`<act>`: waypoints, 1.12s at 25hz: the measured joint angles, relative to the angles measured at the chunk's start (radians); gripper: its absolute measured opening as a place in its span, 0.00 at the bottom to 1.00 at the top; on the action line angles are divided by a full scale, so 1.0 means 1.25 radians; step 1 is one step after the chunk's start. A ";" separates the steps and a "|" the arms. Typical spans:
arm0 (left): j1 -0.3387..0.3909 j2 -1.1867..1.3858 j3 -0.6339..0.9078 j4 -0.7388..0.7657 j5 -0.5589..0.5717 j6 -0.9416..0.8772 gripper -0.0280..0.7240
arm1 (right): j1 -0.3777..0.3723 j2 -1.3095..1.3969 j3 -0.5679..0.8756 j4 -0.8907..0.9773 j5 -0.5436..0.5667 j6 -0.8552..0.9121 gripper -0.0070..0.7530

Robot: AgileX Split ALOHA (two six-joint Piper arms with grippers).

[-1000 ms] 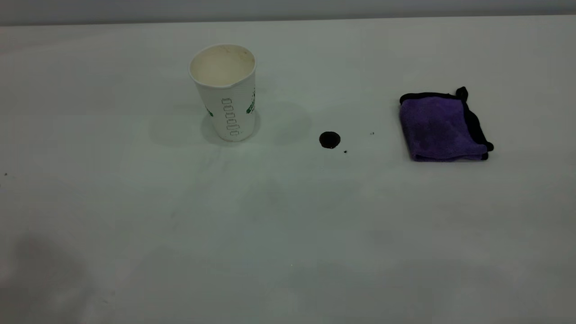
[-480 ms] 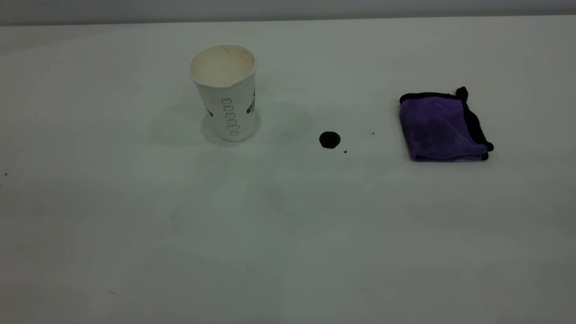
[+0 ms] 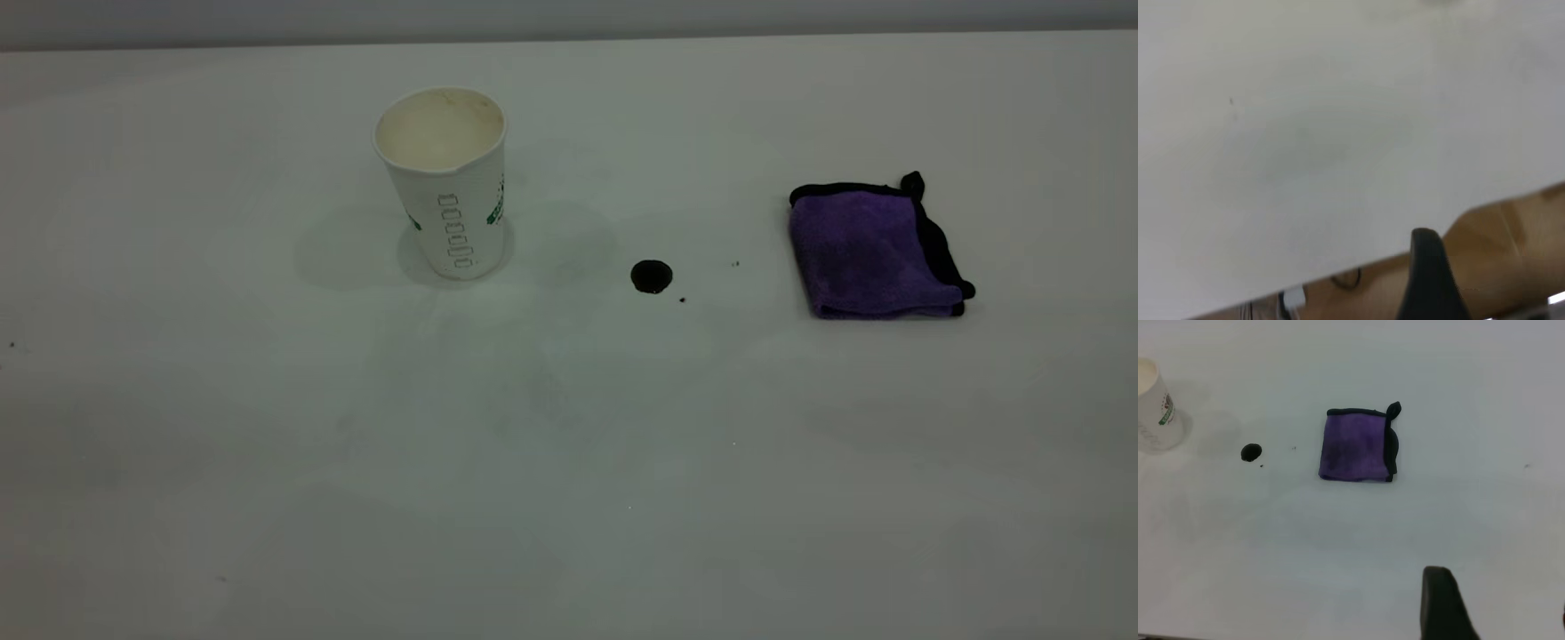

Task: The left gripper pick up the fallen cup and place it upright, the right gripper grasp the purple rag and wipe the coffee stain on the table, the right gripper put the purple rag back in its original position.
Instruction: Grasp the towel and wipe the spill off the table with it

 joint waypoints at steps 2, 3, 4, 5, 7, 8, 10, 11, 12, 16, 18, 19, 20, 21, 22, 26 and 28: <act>0.007 -0.035 0.000 0.000 0.001 0.000 0.74 | 0.000 0.000 0.000 0.005 -0.002 -0.006 0.62; 0.015 -0.046 0.000 0.000 0.002 0.000 0.74 | 0.000 0.000 0.000 0.011 -0.004 -0.009 0.62; 0.032 -0.057 0.000 0.001 0.003 0.000 0.74 | 0.000 0.000 0.000 0.020 -0.008 -0.013 0.62; 0.050 -0.066 0.000 0.002 0.003 0.000 0.74 | 0.000 0.005 -0.001 0.029 -0.009 -0.018 0.62; 0.087 -0.076 0.000 0.002 0.004 0.000 0.74 | 0.000 0.031 -0.001 0.043 -0.011 -0.034 0.62; 0.103 -0.079 0.000 0.003 0.004 0.000 0.74 | 0.000 0.047 -0.001 0.049 -0.013 -0.045 0.62; 0.138 -0.081 0.000 0.003 0.004 0.000 0.74 | 0.000 0.089 -0.001 0.068 -0.013 -0.064 0.62; 0.151 -0.081 0.000 0.003 0.004 0.000 0.74 | 0.000 0.112 -0.001 0.078 -0.014 -0.078 0.62; 0.161 -0.081 0.000 0.003 0.004 -0.001 0.74 | 0.000 0.134 -0.001 0.088 -0.017 -0.090 0.62; 0.184 -0.084 0.000 0.003 0.004 -0.002 0.74 | 0.000 0.227 -0.009 0.142 -0.045 -0.140 0.62; 0.187 -0.103 0.000 0.003 0.004 -0.002 0.74 | 0.000 0.279 -0.022 0.167 -0.087 -0.161 0.62; 0.187 -0.114 0.000 0.003 0.005 -0.002 0.74 | 0.000 0.313 -0.028 0.176 -0.104 -0.170 0.62; 0.187 -0.123 0.000 0.003 0.006 -0.002 0.74 | 0.000 0.350 -0.035 0.184 -0.127 -0.183 0.62; 0.187 -0.125 0.000 0.003 0.007 -0.002 0.74 | 0.000 0.384 -0.042 0.191 -0.149 -0.200 0.62; 0.187 -0.125 0.000 0.003 0.008 -0.002 0.74 | 0.000 0.427 -0.047 0.201 -0.171 -0.220 0.62; 0.187 -0.127 0.000 0.003 0.010 -0.002 0.74 | 0.000 0.599 -0.076 0.267 -0.245 -0.319 0.62; 0.187 -0.127 0.000 0.003 0.010 -0.002 0.74 | 0.000 0.681 -0.093 0.307 -0.282 -0.380 0.64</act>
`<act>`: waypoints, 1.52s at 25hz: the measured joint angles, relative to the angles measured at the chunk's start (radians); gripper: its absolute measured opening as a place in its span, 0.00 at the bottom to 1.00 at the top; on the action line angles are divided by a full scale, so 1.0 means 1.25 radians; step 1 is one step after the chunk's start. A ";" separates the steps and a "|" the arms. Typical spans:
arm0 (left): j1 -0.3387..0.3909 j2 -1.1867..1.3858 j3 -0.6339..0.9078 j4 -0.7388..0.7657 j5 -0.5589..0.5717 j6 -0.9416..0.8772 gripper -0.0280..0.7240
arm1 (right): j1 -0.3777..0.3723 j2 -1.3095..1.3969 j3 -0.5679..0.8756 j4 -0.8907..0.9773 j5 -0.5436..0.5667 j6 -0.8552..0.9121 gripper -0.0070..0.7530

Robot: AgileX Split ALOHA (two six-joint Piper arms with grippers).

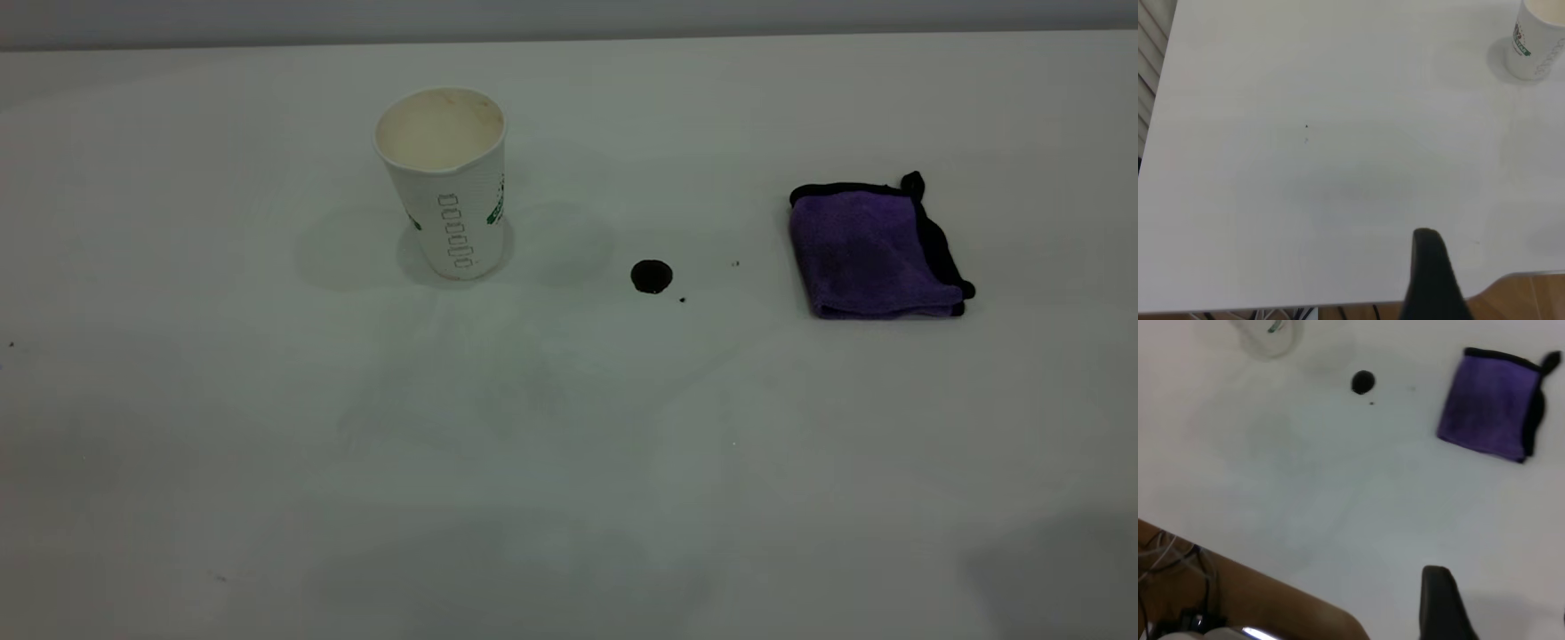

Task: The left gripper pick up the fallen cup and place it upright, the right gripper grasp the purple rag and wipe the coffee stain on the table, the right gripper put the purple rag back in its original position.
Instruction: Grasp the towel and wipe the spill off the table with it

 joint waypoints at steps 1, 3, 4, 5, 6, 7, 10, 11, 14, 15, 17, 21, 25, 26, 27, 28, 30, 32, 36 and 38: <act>0.000 0.000 0.000 0.000 0.000 0.000 0.74 | 0.000 0.045 -0.008 0.022 -0.023 -0.039 0.65; 0.000 0.000 0.000 0.000 0.000 0.000 0.74 | 0.000 0.131 -0.031 0.063 -0.051 -0.094 0.68; 0.000 -0.001 0.000 0.000 0.000 0.000 0.74 | 0.000 0.178 -0.044 0.081 -0.067 -0.124 0.70; 0.000 -0.001 0.000 0.000 0.000 0.000 0.74 | 0.007 0.225 -0.059 0.102 -0.083 -0.151 0.72; 0.000 -0.001 0.000 0.000 0.000 0.000 0.74 | 0.017 0.273 -0.073 0.113 -0.101 -0.172 0.73; 0.000 -0.001 0.000 0.000 0.000 0.000 0.74 | 0.030 0.311 -0.087 0.118 -0.118 -0.186 0.74; 0.000 -0.001 0.000 0.000 0.000 0.000 0.74 | 0.079 0.450 -0.128 0.123 -0.174 -0.200 0.75; 0.000 -0.001 0.000 0.000 0.000 0.000 0.74 | 0.090 0.488 -0.141 0.122 -0.189 -0.200 0.75; 0.000 -0.001 0.000 0.000 0.000 0.000 0.74 | 0.107 0.618 -0.187 0.101 -0.231 -0.180 0.75; 0.000 -0.001 0.000 0.000 0.000 0.000 0.74 | 0.108 0.655 -0.203 0.092 -0.240 -0.168 0.75; 0.000 -0.001 0.000 0.000 0.000 0.000 0.74 | 0.108 0.748 -0.240 0.066 -0.250 -0.146 0.75; 0.000 -0.001 0.000 0.000 0.000 0.000 0.74 | 0.108 0.888 -0.320 0.002 -0.256 -0.071 0.75; 0.000 -0.001 0.000 0.000 0.000 0.000 0.74 | 0.108 0.988 -0.393 -0.059 -0.259 -0.009 0.75; 0.000 -0.001 0.000 0.000 0.000 0.000 0.74 | 0.108 1.010 -0.408 -0.075 -0.259 -0.001 0.75; 0.000 -0.001 0.000 0.000 0.000 0.000 0.74 | 0.108 1.027 -0.423 -0.088 -0.261 0.011 0.75; 0.000 -0.001 0.000 0.000 0.000 0.000 0.74 | 0.108 1.052 -0.446 -0.107 -0.262 0.024 0.75; 0.000 -0.001 0.000 0.000 0.000 0.000 0.74 | 0.108 1.091 -0.483 -0.140 -0.267 0.050 0.75; 0.000 -0.001 0.000 0.000 0.000 0.000 0.74 | 0.108 1.131 -0.526 -0.173 -0.267 0.076 0.75; 0.000 -0.001 0.000 0.000 0.000 0.000 0.74 | 0.108 1.205 -0.607 -0.228 -0.263 0.102 0.75; 0.000 -0.001 0.000 0.000 0.000 0.000 0.74 | 0.105 1.238 -0.650 -0.251 -0.254 0.121 0.75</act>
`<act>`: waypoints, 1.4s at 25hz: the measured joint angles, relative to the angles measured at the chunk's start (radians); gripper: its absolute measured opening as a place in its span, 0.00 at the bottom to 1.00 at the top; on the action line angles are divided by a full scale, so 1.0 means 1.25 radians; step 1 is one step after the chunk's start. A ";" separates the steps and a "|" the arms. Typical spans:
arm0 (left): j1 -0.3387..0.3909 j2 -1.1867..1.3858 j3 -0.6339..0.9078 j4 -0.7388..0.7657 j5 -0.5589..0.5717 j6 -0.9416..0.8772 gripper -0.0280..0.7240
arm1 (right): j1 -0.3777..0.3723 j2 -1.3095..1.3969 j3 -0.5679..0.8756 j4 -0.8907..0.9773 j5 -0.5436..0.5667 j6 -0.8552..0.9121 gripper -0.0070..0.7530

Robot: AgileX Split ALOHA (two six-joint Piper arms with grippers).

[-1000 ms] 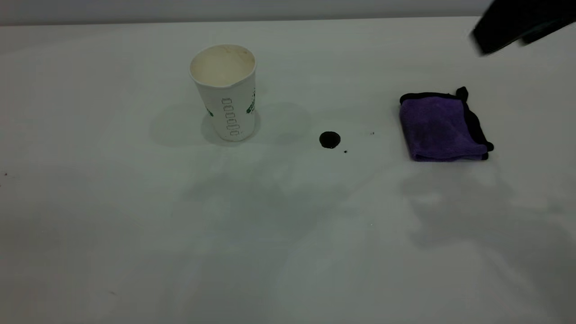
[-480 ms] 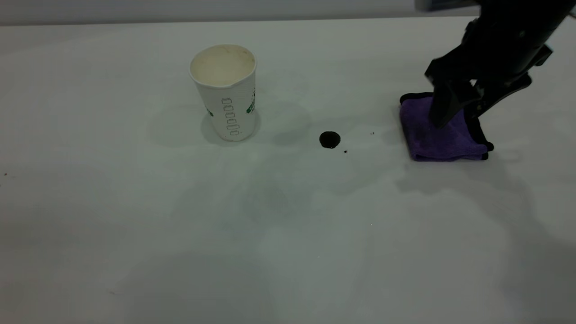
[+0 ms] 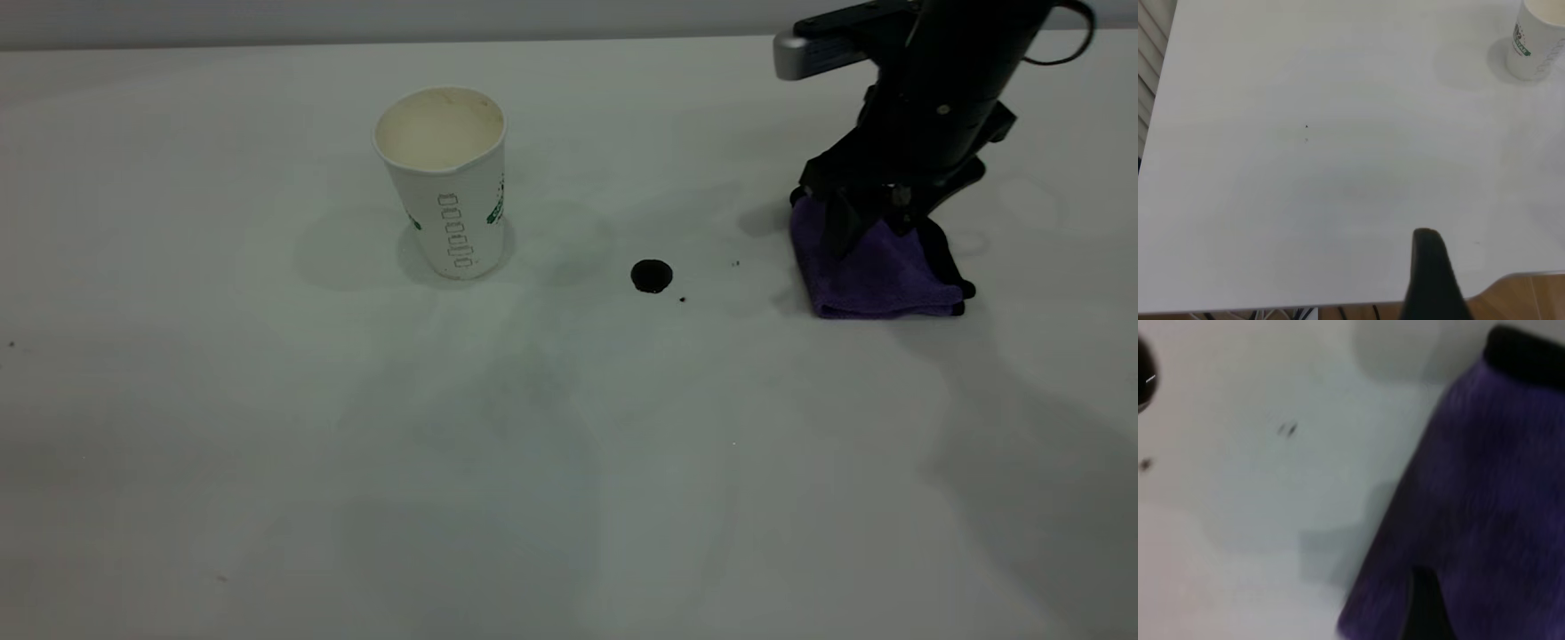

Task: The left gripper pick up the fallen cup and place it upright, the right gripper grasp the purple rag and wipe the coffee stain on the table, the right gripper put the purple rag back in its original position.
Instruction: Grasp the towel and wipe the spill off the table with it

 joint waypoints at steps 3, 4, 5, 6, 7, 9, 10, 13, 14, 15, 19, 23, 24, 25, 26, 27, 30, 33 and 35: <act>0.000 0.000 0.000 0.000 0.000 0.000 0.74 | -0.015 0.048 -0.062 -0.014 0.021 0.019 0.75; 0.000 0.000 0.000 0.000 0.000 0.000 0.74 | -0.020 0.061 -0.079 -0.016 0.029 0.023 0.75; 0.000 0.000 0.000 0.000 0.000 0.000 0.74 | -0.024 0.071 -0.090 -0.017 0.034 0.023 0.75; 0.000 0.000 0.000 0.000 0.000 0.000 0.74 | -0.027 0.080 -0.100 -0.018 0.041 0.023 0.74; 0.000 0.000 0.000 0.000 0.000 0.000 0.74 | -0.028 0.085 -0.104 -0.018 0.043 0.023 0.72; 0.000 0.000 0.000 0.000 0.000 0.000 0.74 | -0.028 0.097 -0.109 -0.018 0.042 0.023 0.66; 0.000 0.000 0.000 0.000 0.000 0.000 0.74 | -0.028 0.100 -0.112 -0.016 0.042 0.023 0.62; 0.000 0.000 0.000 0.000 0.000 0.001 0.74 | -0.028 0.111 -0.120 -0.008 0.045 0.014 0.45; 0.000 0.000 0.000 0.000 0.000 0.001 0.74 | -0.028 0.113 -0.121 -0.003 0.045 0.006 0.36; 0.000 0.000 0.000 0.000 0.000 0.001 0.74 | -0.028 0.113 -0.121 0.009 0.045 -0.008 0.25; 0.000 0.000 0.000 0.000 0.000 0.001 0.74 | -0.022 0.114 -0.122 0.069 0.042 -0.081 0.08; 0.000 0.000 0.000 0.000 0.000 0.001 0.74 | 0.015 0.118 -0.126 0.186 0.018 -0.164 0.08; 0.000 0.000 0.000 0.000 0.000 0.001 0.74 | 0.032 0.122 -0.131 0.209 0.015 -0.179 0.08; 0.000 0.000 0.000 0.000 0.000 0.001 0.74 | 0.050 0.124 -0.139 0.232 0.013 -0.193 0.08; 0.000 0.000 0.000 0.000 0.000 0.001 0.74 | 0.064 0.127 -0.147 0.243 0.012 -0.200 0.08; 0.000 0.000 0.000 0.000 0.000 0.001 0.74 | 0.082 0.131 -0.160 0.250 0.012 -0.207 0.08; 0.000 0.000 0.000 0.000 0.000 0.001 0.74 | 0.122 0.142 -0.189 0.257 0.013 -0.210 0.08; 0.000 0.000 0.000 0.000 0.000 0.001 0.74 | 0.153 0.149 -0.199 0.261 0.014 -0.210 0.08; 0.000 0.000 0.000 0.000 0.000 0.001 0.74 | 0.172 0.150 -0.199 0.263 0.017 -0.210 0.08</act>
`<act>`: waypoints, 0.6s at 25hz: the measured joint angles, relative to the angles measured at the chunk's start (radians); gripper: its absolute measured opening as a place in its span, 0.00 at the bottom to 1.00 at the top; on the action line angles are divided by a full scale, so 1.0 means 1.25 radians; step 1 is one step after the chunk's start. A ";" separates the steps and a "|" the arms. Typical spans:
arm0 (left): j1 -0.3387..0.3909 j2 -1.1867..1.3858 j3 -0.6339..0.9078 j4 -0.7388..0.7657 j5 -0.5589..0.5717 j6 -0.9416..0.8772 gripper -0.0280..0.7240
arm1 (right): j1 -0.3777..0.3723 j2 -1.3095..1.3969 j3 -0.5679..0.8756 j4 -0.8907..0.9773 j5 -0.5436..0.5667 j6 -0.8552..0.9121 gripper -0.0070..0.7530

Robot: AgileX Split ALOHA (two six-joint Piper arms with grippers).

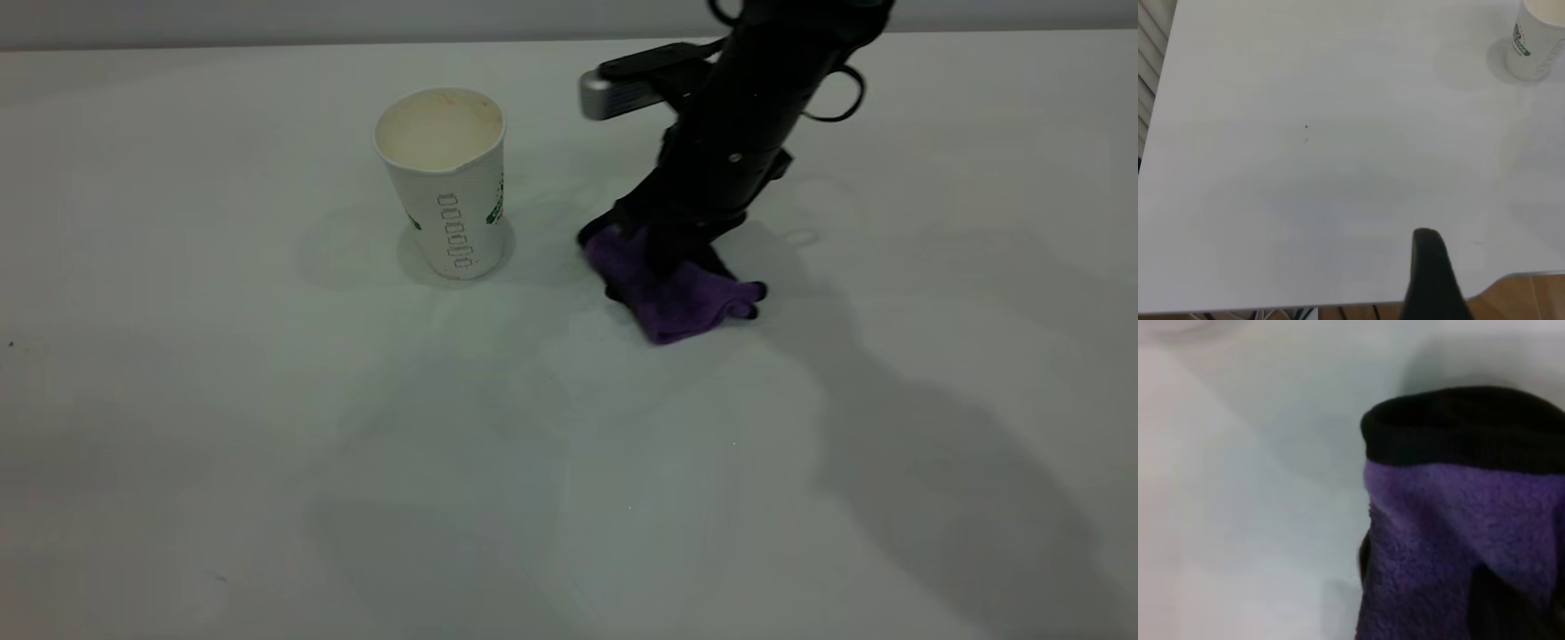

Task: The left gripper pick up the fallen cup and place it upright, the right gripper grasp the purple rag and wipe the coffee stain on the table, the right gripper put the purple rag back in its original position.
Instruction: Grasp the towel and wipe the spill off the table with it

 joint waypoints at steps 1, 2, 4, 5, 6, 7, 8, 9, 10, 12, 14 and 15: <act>0.000 0.000 0.000 0.000 0.000 0.000 0.74 | 0.013 0.000 0.000 0.001 0.003 0.000 0.08; 0.000 0.000 0.000 0.000 0.000 0.000 0.74 | 0.022 0.000 0.000 0.001 0.007 0.000 0.08; 0.000 0.000 0.000 0.000 0.000 0.000 0.74 | 0.047 0.000 -0.001 0.001 0.020 0.000 0.08; 0.000 0.000 0.000 0.000 0.000 0.000 0.74 | 0.058 0.000 -0.001 0.001 0.028 0.000 0.08; 0.000 0.000 0.000 0.000 0.000 0.000 0.74 | 0.072 0.000 -0.001 0.001 0.040 0.000 0.08; 0.000 0.000 0.000 0.000 0.000 0.000 0.74 | 0.087 0.000 -0.001 0.002 0.048 0.000 0.08; 0.000 0.000 0.000 0.000 0.000 0.000 0.74 | 0.103 0.000 -0.001 0.002 0.058 -0.001 0.08; 0.000 0.000 0.000 0.000 0.000 0.000 0.74 | 0.116 0.001 -0.001 0.002 0.066 -0.002 0.08; 0.000 0.000 0.000 0.000 0.000 -0.001 0.74 | 0.134 0.001 -0.001 0.002 0.077 -0.005 0.08; 0.000 0.000 0.000 0.000 0.000 -0.001 0.74 | 0.168 0.002 -0.001 0.002 0.091 -0.009 0.08; 0.000 0.000 0.000 0.000 0.000 -0.001 0.74 | 0.188 0.002 -0.001 0.001 0.095 -0.013 0.08; 0.000 0.000 0.000 0.000 0.000 -0.001 0.74 | 0.196 0.002 -0.001 0.001 0.094 -0.013 0.08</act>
